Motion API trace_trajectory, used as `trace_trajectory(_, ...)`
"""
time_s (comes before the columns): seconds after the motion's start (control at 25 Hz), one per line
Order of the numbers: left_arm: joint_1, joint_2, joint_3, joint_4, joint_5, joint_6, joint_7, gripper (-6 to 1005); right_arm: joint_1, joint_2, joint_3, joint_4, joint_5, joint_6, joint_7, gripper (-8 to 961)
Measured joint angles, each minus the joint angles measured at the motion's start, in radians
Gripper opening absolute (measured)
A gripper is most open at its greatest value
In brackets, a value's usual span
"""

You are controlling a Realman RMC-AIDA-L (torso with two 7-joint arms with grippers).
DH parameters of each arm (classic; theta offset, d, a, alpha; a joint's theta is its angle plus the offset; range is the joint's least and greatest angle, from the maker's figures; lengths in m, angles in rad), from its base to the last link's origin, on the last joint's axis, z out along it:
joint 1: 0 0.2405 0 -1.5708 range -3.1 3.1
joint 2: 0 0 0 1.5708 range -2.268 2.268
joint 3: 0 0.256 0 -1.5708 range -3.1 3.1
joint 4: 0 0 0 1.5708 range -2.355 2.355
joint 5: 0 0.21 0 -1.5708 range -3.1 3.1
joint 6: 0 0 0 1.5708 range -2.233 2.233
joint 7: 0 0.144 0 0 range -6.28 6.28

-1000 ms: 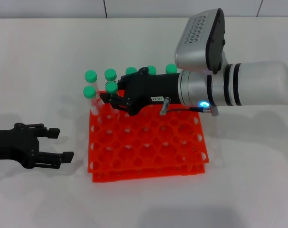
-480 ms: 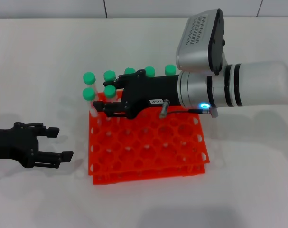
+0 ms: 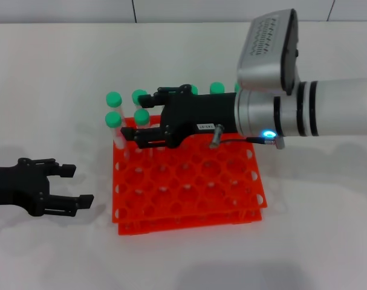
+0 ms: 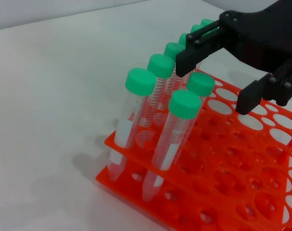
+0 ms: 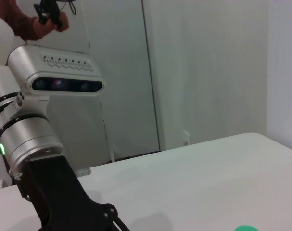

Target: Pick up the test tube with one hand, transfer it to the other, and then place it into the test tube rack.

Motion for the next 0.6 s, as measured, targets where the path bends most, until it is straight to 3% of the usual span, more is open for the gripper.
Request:
trace_trajectory(0.36, 0.006, 0.008, -0.011, -0.017, -0.045, 0.003, 0.021, 876, -0.150, -0.003, 0.070, -0.146, -0.086, -0.023, 0.004, 724)
trace_trajectory(0.6, 0.001, 0.002, -0.107, -0.018, -0.052, 0.028, 0.060, 876, -0.265, -0.002, 0.185, -0.241, -0.131, -0.105, 0.004, 723)
